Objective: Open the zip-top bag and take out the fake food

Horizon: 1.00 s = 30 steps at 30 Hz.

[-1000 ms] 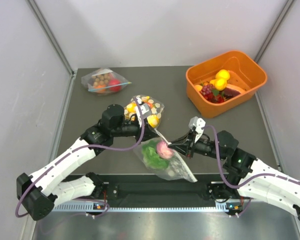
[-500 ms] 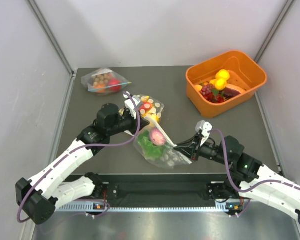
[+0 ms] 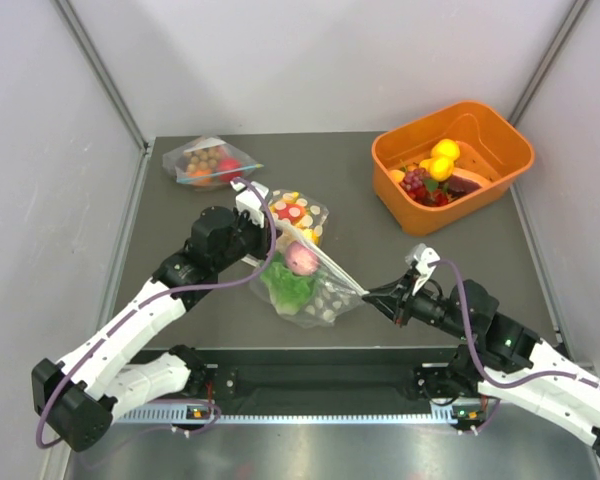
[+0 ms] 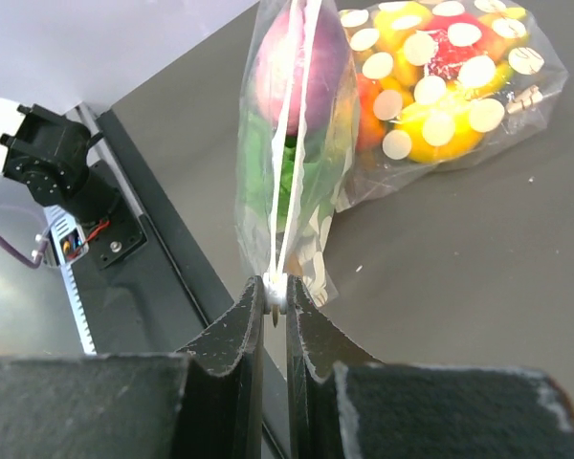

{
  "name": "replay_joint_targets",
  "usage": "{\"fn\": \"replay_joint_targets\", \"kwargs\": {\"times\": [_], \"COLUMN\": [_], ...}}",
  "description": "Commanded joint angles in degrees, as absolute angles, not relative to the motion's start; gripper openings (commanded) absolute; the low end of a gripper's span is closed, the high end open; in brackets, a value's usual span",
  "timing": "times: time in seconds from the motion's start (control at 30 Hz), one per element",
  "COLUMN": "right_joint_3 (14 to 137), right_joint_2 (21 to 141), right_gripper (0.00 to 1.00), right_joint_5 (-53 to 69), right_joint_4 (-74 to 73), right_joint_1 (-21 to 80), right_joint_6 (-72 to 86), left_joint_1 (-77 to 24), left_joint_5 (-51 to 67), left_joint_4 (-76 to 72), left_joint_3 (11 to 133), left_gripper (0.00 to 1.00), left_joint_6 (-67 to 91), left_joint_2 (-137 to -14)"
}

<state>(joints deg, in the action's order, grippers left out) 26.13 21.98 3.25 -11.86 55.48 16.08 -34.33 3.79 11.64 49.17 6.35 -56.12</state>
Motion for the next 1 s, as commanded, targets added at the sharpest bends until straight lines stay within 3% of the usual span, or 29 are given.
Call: {"fn": "replay_joint_targets", "kwargs": {"times": [0.0,0.13,0.23,0.33,0.37,0.47,0.63,0.97], "right_joint_3": [27.51,27.77,28.12,29.18,29.96,32.24,36.91,42.01], "right_joint_2": [19.87,18.64,18.02,18.11,18.37,20.03,23.64,35.40], "right_gripper": [0.00,0.00,0.04,0.25,0.38,0.52,0.56,0.41], "right_joint_5": [2.11,1.76,1.50,0.70,0.53,0.35,-2.63,-6.85], "right_joint_4": [-16.61,-18.54,-19.16,-19.16,-19.16,-18.98,-18.37,-14.60], "right_joint_1": [56.51,56.51,56.51,56.51,56.51,56.51,56.51,56.51], "right_joint_6": [17.31,17.58,17.31,16.96,16.53,15.04,11.79,8.97], "left_joint_1": [-32.43,-32.43,-32.34,-32.43,-32.43,-32.52,-32.52,-32.52], "left_joint_5": [-4.92,-0.37,11.66,19.50,21.25,27.14,32.25,34.10], "left_joint_4": [9.05,8.18,4.23,1.76,1.41,1.14,1.05,0.97], "left_joint_3": [49.13,48.61,46.76,45.27,45.00,45.00,45.35,45.26], "left_gripper": [0.00,0.00,0.00,0.00,0.00,0.00,0.00,0.00], "left_joint_6": [5.98,4.75,3.17,2.20,2.11,1.67,1.58,1.58], "left_joint_2": [-55.72,-55.20,-52.92,-50.89,-50.63,-50.80,-52.12,-52.21]}}
